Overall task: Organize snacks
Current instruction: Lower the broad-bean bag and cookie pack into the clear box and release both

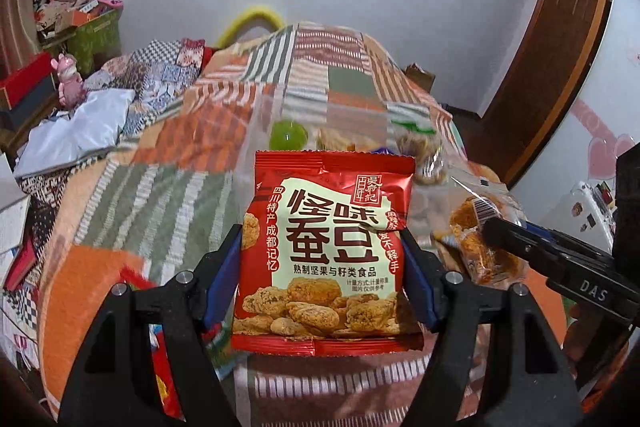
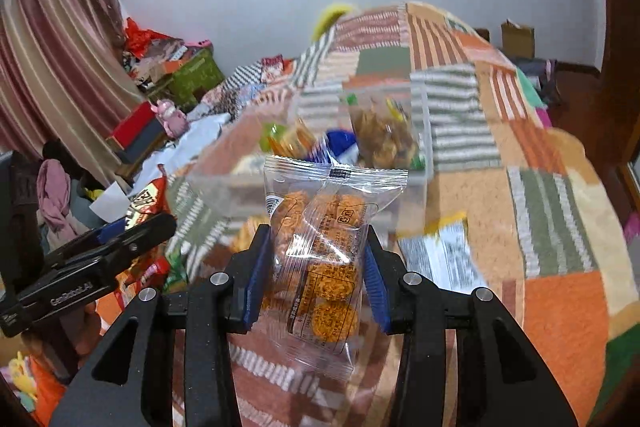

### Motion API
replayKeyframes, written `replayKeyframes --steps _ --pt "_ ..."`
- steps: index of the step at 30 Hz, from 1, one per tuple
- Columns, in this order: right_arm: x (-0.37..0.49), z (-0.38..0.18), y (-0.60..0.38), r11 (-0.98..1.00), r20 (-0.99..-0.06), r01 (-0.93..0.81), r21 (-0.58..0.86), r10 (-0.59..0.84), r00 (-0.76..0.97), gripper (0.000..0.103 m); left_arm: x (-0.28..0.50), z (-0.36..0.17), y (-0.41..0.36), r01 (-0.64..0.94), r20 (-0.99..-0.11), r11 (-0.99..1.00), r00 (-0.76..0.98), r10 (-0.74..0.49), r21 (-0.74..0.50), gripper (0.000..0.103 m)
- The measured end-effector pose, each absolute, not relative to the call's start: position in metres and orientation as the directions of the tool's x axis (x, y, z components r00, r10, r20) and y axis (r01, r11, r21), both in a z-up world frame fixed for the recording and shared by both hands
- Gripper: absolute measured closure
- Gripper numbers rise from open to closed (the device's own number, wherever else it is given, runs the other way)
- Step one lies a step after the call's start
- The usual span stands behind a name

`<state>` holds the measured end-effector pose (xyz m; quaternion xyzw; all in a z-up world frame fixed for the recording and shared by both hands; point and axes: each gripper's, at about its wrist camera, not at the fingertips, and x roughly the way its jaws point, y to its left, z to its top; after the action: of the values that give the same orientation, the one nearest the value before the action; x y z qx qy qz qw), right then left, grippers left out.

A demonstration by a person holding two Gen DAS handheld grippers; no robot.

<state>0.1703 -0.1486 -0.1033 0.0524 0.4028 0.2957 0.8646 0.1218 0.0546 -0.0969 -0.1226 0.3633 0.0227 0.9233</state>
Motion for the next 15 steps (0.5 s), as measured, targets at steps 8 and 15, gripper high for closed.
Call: replayKeyframes --steps 8,15 --pt "0.199 -0.092 -0.128 0.812 -0.642 -0.494 0.311 0.563 0.521 0.063 0.155 -0.085 0.062 -0.128 -0.658 0.972 0.752 -0.034 -0.196 0.032" --pt "0.226 -0.097 -0.110 0.806 -0.650 -0.497 0.320 0.569 0.505 0.063 0.190 -0.090 0.066 -0.127 -0.668 0.974 0.744 -0.031 -0.186 0.032"
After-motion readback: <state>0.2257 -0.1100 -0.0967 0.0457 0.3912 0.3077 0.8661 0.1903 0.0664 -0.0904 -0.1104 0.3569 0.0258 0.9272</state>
